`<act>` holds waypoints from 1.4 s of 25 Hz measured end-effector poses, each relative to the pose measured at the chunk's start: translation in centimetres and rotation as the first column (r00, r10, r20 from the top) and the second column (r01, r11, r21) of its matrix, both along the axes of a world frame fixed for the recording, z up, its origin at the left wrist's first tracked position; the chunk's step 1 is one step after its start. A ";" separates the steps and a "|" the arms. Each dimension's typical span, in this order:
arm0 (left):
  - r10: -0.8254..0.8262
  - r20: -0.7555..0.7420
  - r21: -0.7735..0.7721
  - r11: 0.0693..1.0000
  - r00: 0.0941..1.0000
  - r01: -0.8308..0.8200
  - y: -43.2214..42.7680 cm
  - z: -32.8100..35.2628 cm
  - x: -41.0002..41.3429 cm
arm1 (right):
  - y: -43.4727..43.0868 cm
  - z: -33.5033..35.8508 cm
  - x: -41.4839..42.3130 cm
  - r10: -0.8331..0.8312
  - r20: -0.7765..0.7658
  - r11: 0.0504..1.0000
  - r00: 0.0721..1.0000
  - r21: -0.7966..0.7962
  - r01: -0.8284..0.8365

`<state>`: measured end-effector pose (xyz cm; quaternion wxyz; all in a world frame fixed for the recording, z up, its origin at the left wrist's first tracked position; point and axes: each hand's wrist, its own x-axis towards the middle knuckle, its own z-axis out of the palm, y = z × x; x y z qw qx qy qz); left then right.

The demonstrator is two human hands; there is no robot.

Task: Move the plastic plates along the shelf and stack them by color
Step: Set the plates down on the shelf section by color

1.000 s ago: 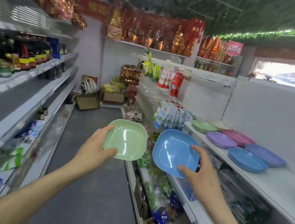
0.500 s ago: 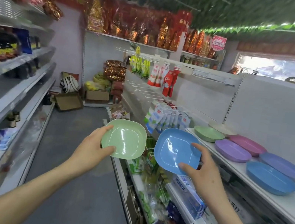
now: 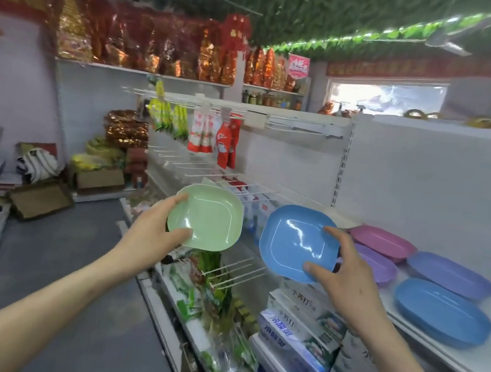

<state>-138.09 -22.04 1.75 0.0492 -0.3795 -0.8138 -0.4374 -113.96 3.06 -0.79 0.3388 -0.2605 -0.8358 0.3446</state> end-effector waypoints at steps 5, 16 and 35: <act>-0.189 0.017 0.014 0.982 0.982 0.189 8.7 -0.5 -2.9 | 4.1 1.1 1.2 -0.200 0.011 0.980 0.980 0.018 0.200; -0.607 0.082 0.021 0.794 0.790 0.608 25.7 -0.9 -7.1 | 8.2 2.6 8.0 -0.631 0.142 0.773 0.762 0.035 0.634; -0.690 0.192 -0.149 0.682 0.697 0.716 34.1 -2.9 -9.6 | 8.4 0.8 14.0 -0.564 0.550 0.729 0.616 -0.019 0.684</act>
